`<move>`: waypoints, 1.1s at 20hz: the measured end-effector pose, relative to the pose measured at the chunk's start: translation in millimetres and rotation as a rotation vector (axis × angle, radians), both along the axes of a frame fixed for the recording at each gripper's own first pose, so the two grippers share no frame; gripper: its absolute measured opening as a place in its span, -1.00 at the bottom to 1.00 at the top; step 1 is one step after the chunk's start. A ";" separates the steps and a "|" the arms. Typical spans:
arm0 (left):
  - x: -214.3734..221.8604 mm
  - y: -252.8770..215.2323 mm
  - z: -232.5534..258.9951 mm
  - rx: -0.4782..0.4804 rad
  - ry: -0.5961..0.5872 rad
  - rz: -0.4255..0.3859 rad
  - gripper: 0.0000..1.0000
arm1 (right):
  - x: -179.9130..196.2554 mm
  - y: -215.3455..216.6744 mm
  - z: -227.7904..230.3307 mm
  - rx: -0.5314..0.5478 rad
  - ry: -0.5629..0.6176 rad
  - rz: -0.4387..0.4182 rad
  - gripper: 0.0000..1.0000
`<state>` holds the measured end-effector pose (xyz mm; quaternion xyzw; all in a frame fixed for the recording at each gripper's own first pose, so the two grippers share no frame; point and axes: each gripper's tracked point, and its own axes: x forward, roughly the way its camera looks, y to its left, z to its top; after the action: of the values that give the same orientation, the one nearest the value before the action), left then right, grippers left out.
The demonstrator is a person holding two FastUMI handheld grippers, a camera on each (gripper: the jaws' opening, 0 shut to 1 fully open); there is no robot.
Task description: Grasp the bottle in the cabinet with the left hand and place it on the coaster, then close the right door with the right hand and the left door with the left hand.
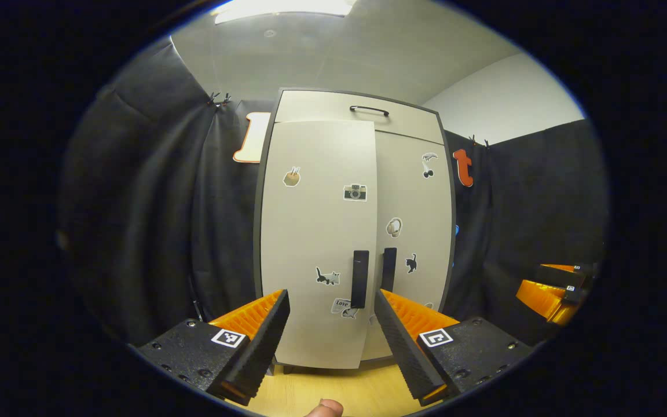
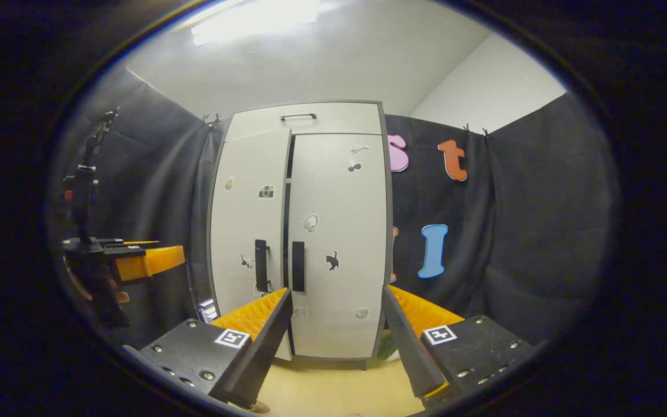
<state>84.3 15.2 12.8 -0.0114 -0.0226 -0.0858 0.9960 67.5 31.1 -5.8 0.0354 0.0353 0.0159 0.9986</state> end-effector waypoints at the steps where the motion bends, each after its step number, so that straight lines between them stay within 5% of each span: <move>1: 3.0 1.0 -1.6 0.000 0.006 -0.004 0.87 | 1.1 -1.2 -3.2 -0.004 0.005 -0.012 0.87; 8: 8.0 13.8 -27.1 0.068 0.027 -0.063 0.87 | -1.1 -6.0 -17.2 -0.027 0.028 -0.070 0.87; 13: 9.1 7.7 -44.8 -0.016 0.068 -0.102 0.87 | -2.5 0.1 -21.9 -0.061 0.054 -0.068 0.87; 22: 12.9 -13.1 -26.3 0.028 0.019 -0.059 0.87 | 5.1 -20.6 -10.3 -0.002 0.044 -0.067 0.87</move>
<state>97.1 2.1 -13.5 0.0009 -0.0118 -0.1156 0.9932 72.6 10.6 -16.1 0.0359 0.0561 -0.0184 0.9976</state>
